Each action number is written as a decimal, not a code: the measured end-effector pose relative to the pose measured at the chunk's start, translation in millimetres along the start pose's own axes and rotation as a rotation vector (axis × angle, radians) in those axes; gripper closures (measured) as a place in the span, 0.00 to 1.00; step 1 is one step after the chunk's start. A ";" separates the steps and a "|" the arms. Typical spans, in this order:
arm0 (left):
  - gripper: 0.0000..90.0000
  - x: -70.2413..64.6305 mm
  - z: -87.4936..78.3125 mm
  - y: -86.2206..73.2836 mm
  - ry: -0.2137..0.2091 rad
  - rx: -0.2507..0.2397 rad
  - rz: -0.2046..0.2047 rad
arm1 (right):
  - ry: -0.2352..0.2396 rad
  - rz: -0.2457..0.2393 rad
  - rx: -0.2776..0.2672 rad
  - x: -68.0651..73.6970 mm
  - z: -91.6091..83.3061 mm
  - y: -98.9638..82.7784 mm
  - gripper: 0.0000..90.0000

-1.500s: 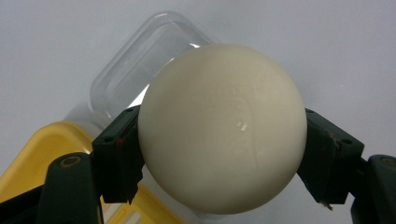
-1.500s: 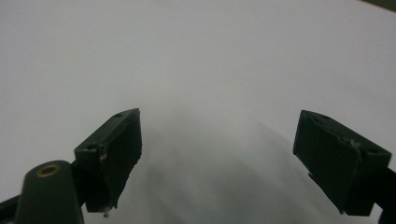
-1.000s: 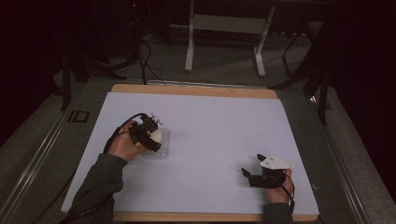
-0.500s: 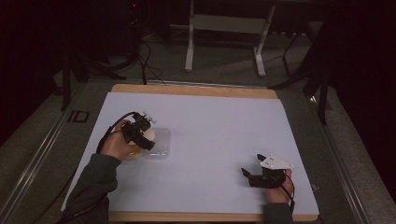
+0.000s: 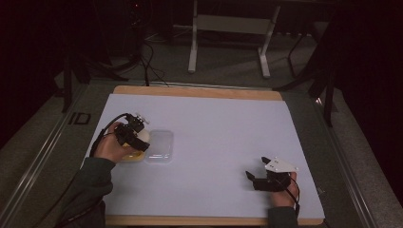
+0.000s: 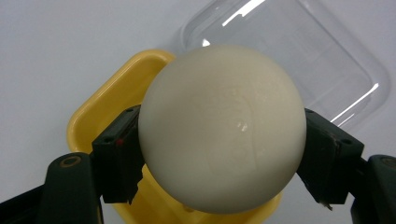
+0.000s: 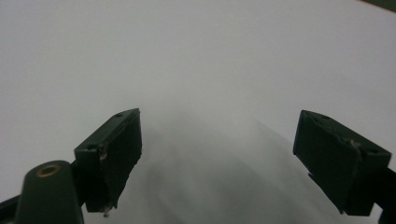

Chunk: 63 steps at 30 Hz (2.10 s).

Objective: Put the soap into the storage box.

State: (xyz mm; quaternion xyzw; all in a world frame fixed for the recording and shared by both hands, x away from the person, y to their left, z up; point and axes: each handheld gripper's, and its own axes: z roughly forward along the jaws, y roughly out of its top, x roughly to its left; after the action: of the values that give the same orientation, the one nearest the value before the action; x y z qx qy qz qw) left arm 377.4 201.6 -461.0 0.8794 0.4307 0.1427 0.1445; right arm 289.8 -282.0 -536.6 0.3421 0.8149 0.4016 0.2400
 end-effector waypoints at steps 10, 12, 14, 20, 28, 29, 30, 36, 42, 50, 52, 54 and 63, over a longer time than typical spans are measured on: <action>0.29 12.9 7.0 -8.9 0.016 0.025 -0.032 | 0.000 0.000 0.000 0.0 0.0 0.0 0.17; 0.28 14.1 8.5 -10.0 0.019 0.030 -0.036 | 0.000 0.000 0.000 0.0 0.0 0.0 0.17; 0.28 15.7 9.2 -11.5 0.014 0.027 -0.043 | 0.000 0.000 0.000 0.0 0.0 0.0 0.17; 0.28 19.6 10.1 -15.2 0.023 0.035 -0.051 | 0.000 0.000 0.000 0.0 -0.1 0.0 0.17; 0.28 22.0 18.1 -19.7 0.031 0.062 -0.044 | 0.001 0.000 0.002 0.0 0.3 0.1 0.17; 0.28 21.9 19.4 -19.9 0.031 0.068 -0.041 | 0.001 0.000 0.000 0.0 0.3 0.0 0.17; 0.28 22.0 21.3 -20.4 0.030 0.073 -0.038 | 0.001 0.000 0.000 0.0 0.2 0.0 0.17; 0.28 21.3 29.4 -21.8 0.022 0.079 -0.011 | 0.001 -0.001 0.002 0.1 0.4 0.1 0.17; 0.28 22.4 31.0 -21.4 0.007 0.091 0.011 | 0.002 -0.002 0.004 0.2 0.7 0.2 0.17; 0.27 25.0 33.2 -25.9 -0.024 0.068 0.024 | 0.002 0.000 0.006 0.3 1.0 0.3 0.17; 0.27 24.6 33.2 -26.7 -0.024 0.061 0.026 | 0.001 -0.001 0.006 0.3 0.9 0.3 0.17; 0.26 24.2 33.2 -27.4 -0.023 0.058 0.032 | 0.001 0.000 0.005 0.1 0.9 0.3 0.17; 0.23 24.5 30.5 -29.0 -0.040 0.057 0.053 | 0.002 0.000 0.005 0.1 0.8 0.3 0.17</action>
State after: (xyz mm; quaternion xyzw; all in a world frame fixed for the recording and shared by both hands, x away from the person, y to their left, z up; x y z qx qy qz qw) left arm 382.5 234.2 -496.8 0.8968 0.4082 0.1168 0.1243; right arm 290.4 -281.4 -536.8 0.3425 0.8161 0.3999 0.2384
